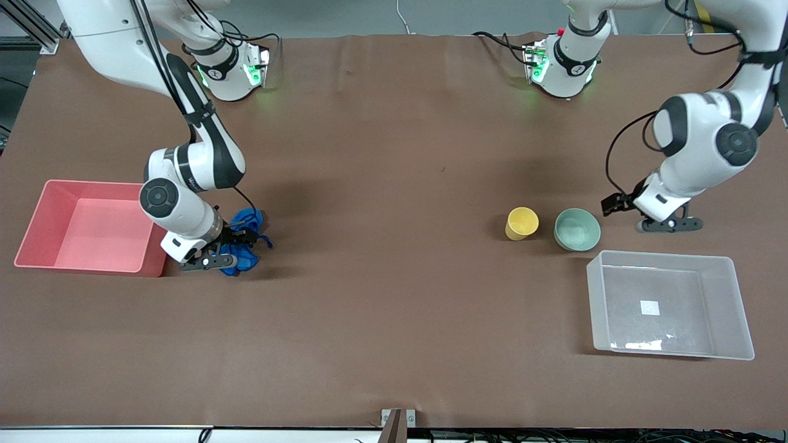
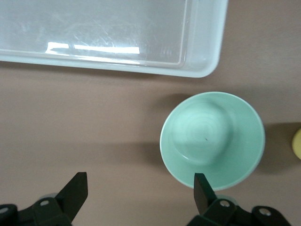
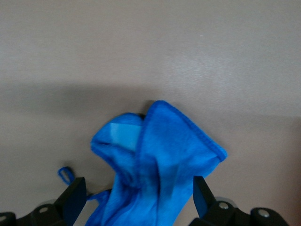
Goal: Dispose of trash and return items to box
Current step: 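Grasp the blue cloth with the right gripper while the left gripper grasps the bowl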
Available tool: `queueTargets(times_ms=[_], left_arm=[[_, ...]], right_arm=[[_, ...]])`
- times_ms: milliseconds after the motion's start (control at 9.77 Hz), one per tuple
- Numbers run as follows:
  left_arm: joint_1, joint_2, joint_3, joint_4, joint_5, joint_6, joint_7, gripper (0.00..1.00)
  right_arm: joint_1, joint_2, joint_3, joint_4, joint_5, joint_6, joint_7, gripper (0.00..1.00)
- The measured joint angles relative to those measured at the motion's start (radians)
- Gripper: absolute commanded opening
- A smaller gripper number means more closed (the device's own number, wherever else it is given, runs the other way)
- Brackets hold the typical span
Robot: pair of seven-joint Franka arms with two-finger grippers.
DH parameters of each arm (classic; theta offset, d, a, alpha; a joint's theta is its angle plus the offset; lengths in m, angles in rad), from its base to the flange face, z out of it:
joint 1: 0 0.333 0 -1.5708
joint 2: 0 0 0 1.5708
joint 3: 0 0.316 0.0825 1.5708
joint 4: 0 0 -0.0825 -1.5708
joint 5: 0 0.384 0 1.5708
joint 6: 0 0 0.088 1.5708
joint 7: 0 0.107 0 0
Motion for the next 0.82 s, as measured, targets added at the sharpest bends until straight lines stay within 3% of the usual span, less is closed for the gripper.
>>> queueTargets(times_ms=[205,307,409,512,614,717,819], left_arm=[[-0.003,0.085,-0.002,0.000,0.000,0.071,0.000,0.91],[-0.005,0.114,-0.004,0.001,0.000,0.101,0.000,0.81],[-0.007,0.136,-0.006,0.001,0.000,0.135,-0.002,0.45],[-0.007,0.150,-0.008,0.002,0.000,0.157,-0.018,0.22],[-0.007,0.157,-0.009,0.002,0.000,0.162,-0.049,0.08],[-0.008,0.161,-0.013,0.002,0.000,0.163,-0.072,0.01],[-0.008,0.162,-0.021,0.002,-0.001,0.163,-0.079,0.01]], right_arm=[[-0.007,0.008,-0.003,-0.035,-0.012,0.048,0.000,1.00],[-0.007,0.009,-0.003,-0.047,-0.014,0.054,0.000,1.00],[-0.007,0.014,-0.003,-0.052,-0.014,0.056,0.000,0.85],[-0.008,0.022,-0.003,-0.052,-0.014,0.067,0.000,0.59],[-0.008,0.030,-0.003,-0.052,-0.014,0.081,0.005,0.32],[-0.008,0.035,-0.002,-0.056,-0.014,0.101,0.008,0.03],[-0.009,0.039,-0.002,-0.072,-0.014,0.138,0.019,0.00]])
